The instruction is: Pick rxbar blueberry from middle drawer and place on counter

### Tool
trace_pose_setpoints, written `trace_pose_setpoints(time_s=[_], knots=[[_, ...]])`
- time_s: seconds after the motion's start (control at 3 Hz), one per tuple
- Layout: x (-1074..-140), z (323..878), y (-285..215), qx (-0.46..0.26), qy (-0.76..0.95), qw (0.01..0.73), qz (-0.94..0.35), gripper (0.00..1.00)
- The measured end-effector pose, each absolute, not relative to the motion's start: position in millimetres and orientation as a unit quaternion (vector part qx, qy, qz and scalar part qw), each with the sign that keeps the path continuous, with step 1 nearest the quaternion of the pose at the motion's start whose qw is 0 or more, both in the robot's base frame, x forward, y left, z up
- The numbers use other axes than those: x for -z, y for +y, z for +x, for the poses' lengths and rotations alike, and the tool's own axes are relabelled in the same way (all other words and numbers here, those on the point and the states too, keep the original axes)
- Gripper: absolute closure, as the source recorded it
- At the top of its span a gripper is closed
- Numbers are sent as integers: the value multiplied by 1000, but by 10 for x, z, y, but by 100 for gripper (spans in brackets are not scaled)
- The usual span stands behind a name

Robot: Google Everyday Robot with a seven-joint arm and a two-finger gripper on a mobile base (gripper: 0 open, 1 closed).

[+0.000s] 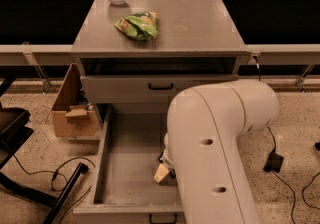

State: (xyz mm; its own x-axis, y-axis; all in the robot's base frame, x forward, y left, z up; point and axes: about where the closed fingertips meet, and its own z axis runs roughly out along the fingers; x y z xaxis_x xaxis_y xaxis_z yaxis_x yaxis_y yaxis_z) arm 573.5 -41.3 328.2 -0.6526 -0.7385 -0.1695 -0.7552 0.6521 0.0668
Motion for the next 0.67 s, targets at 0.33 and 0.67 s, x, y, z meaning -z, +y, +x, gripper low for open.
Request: trace_pose_setpoints(time_s=[0.33,0.67], knots=[[-3281,5735,-413,-66,907,64,-412,65],[-3281,5735,-413,-66,907,64,-412,96]])
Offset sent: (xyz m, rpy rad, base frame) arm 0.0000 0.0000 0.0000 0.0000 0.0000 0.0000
